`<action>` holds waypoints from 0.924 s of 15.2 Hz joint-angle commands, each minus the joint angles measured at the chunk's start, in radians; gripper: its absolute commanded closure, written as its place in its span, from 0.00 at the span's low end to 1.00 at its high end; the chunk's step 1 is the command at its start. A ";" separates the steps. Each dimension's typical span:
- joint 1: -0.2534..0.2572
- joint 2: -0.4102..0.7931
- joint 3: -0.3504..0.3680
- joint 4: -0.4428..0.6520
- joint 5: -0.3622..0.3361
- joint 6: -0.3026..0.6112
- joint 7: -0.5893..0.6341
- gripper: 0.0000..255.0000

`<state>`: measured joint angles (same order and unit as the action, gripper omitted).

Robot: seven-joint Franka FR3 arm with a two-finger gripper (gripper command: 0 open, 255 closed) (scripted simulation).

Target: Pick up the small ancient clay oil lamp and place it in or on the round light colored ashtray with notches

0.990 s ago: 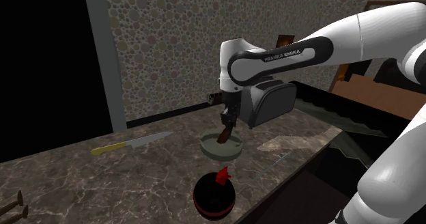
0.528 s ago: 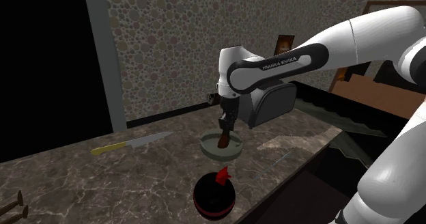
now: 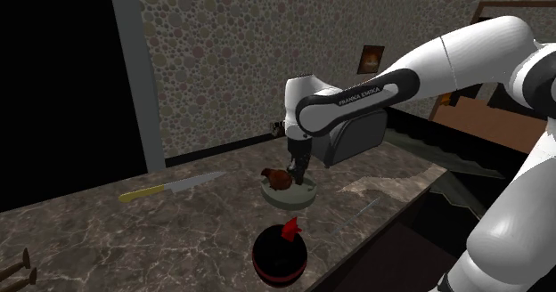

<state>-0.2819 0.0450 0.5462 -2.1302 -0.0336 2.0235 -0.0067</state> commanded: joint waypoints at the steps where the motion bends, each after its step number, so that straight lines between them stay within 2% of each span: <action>1: 0.000 0.000 0.000 0.000 0.000 0.000 0.000 1.00; 2: 0.000 0.000 0.000 0.000 0.000 0.000 0.000 0.00; 11: -0.046 0.210 -0.007 0.276 0.177 0.075 -0.172 0.00; 14: -0.042 0.226 -0.006 0.270 0.176 0.100 -0.172 0.00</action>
<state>-0.3247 0.2650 0.5397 -1.8583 0.1393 2.1129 -0.1762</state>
